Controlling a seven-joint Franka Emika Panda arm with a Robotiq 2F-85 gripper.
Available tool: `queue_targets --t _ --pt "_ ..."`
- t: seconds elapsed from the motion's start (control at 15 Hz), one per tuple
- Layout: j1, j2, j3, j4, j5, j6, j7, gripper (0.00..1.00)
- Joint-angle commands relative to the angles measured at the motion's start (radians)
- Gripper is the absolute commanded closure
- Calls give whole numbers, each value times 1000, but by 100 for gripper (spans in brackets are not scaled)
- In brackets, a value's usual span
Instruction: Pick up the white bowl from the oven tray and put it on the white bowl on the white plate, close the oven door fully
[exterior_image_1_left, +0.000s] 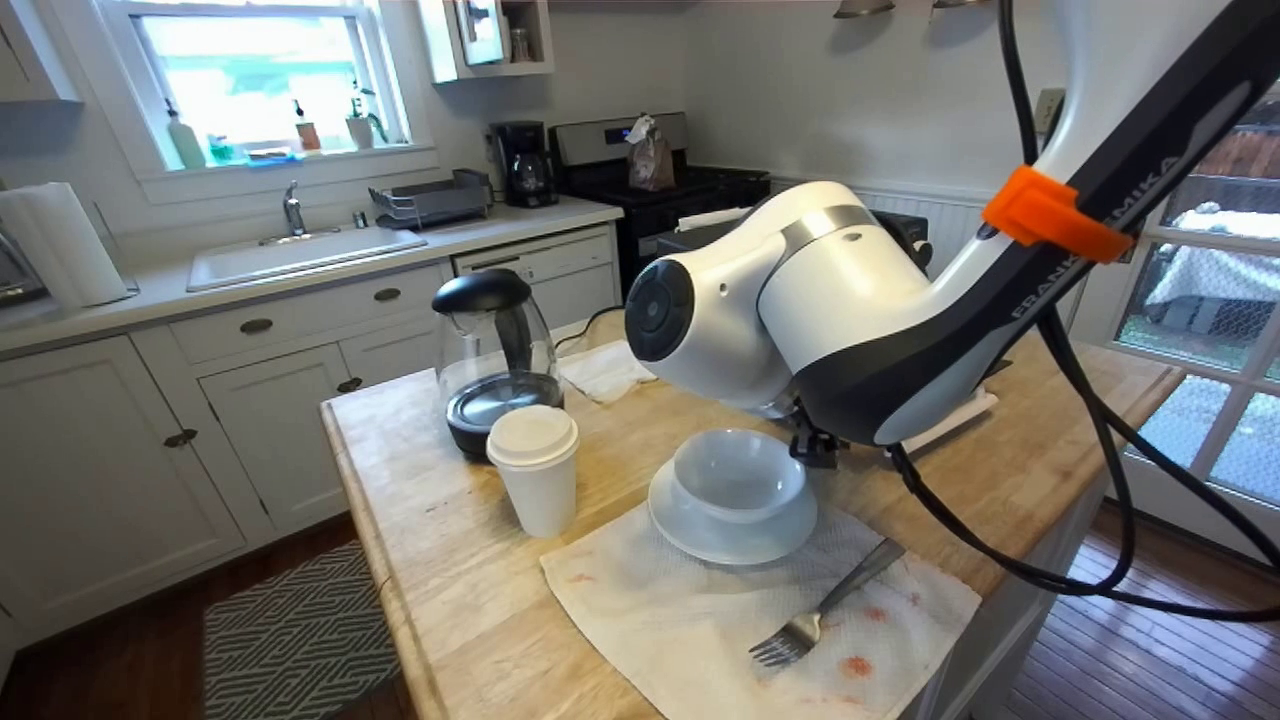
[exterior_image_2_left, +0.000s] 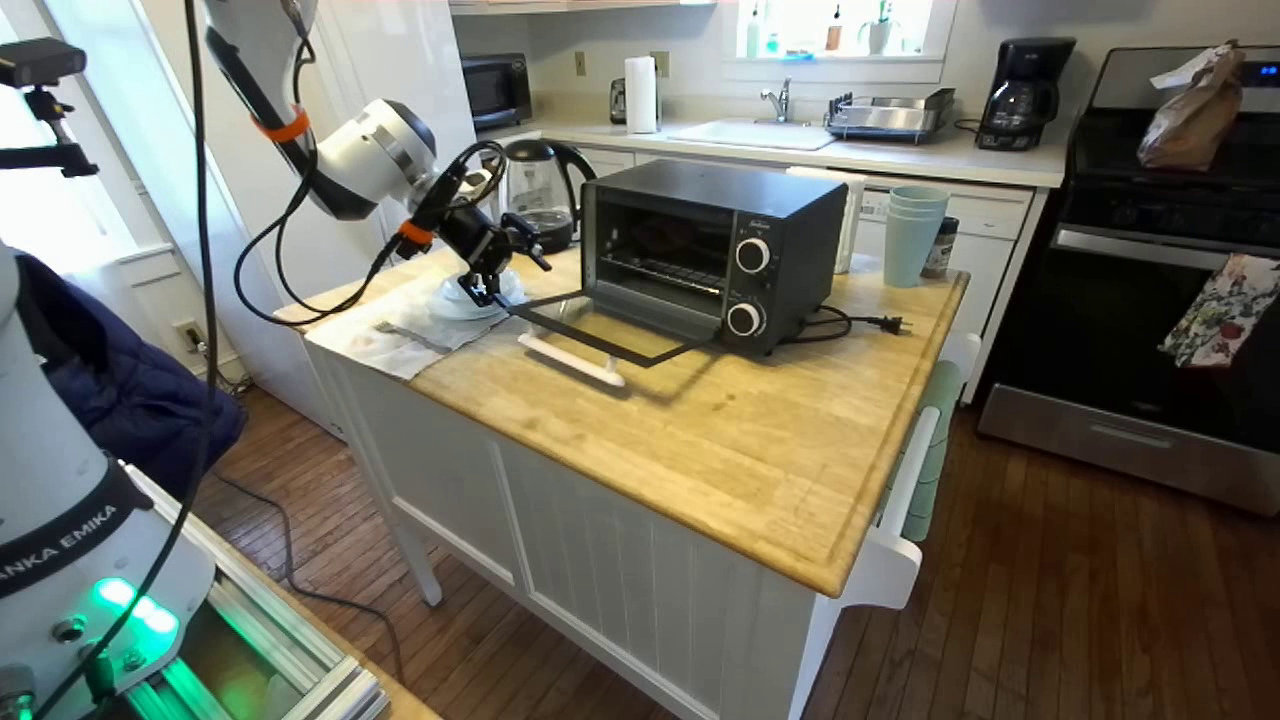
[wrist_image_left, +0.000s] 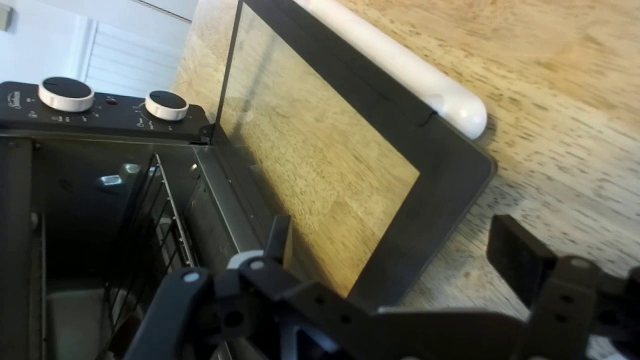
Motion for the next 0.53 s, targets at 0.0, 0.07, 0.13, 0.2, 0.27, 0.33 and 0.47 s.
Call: queue_targets --t 0.0,0.07,0.13,0.2,0.27,0.33,0.47 --pt "10 22 -6 28 -46 -53 24 0" --pt "8 22 -6 28 -51 -62 22 0" --pt "7 23 -5 30 -55 -72 22 0" --pt "6 24 -4 31 -60 -80 22 0" --pt "6 25 -4 33 -65 -83 22 0" --pt "5 25 -2 33 -66 -82 18 0" --pt "6 20 -1 28 -83 -74 14 0"
